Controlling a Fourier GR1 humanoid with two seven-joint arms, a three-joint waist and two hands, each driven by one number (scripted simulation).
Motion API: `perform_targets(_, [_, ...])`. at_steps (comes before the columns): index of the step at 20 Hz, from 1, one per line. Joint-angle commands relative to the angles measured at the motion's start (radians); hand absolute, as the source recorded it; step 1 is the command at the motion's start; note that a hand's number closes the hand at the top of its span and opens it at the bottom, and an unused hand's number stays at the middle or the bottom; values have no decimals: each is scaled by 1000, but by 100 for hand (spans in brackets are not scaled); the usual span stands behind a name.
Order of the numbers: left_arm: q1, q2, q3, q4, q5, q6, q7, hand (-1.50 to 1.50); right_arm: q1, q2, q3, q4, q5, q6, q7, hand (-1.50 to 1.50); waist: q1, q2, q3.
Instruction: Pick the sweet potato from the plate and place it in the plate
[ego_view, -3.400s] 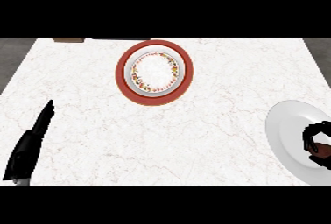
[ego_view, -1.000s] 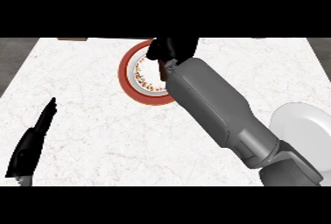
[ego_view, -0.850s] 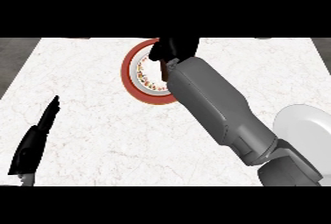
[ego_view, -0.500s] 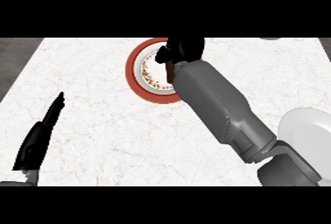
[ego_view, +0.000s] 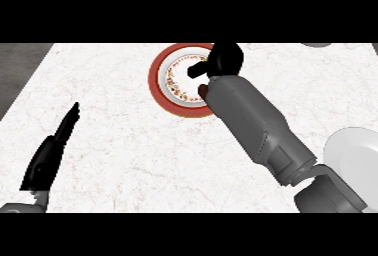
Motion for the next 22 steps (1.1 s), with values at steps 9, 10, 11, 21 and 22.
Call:
perform_targets(9, [53, 5, 64, 49, 10, 15, -47, 0, 18, 3, -110, -17, -41, -443, -95, -150, -77, -23, 0])
perform_targets(10, [49, 27, 78, 18, 29, -8, -11, 0, 88, 2, -88, -77, -64, -472, -122, -150, -77, -28, 1])
perform_targets(11, [12, 13, 65, 47, 11, -1, -13, 0, 83, 2, -81, -99, -75, -497, -107, -150, -84, -28, 0])
perform_targets(21, [105, 4, 93, -22, 18, -7, -3, 0, 569, -55, -145, -602, -210, -411, -547, -150, -123, -36, 2])
perform_targets(22, [133, -6, 105, 16, 13, 9, -42, 0, 591, -94, -96, -702, -167, -379, -474, -150, -142, -44, 1])
